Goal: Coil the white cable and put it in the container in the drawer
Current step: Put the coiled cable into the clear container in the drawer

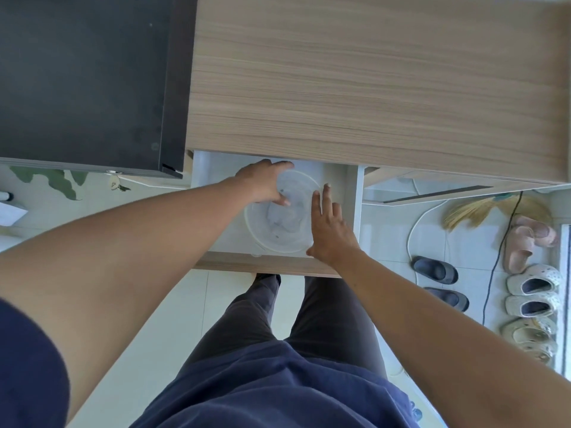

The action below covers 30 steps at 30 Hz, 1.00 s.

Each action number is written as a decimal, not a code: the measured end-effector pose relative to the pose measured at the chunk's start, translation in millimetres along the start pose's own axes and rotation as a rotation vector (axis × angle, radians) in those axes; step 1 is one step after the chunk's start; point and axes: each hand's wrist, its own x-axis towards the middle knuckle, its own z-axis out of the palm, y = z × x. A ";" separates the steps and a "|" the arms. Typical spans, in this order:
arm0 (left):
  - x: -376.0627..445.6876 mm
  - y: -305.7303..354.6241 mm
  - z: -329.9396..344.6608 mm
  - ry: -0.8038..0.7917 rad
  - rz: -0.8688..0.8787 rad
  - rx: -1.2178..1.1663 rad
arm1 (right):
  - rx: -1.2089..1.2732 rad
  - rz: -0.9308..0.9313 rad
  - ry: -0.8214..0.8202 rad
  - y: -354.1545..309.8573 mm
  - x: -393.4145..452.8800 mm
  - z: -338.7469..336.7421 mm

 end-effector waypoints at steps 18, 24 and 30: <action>-53.2 -38.4 51.9 0.107 0.284 0.508 | -0.009 -0.024 0.026 -0.6 -0.4 -5.1; -54.0 -37.8 60.6 0.237 0.344 0.740 | -0.020 -0.009 0.029 -2.6 -0.3 -4.4; -64.2 -33.1 55.9 0.180 0.276 0.643 | -0.048 -0.006 -0.001 -2.6 -4.8 -15.7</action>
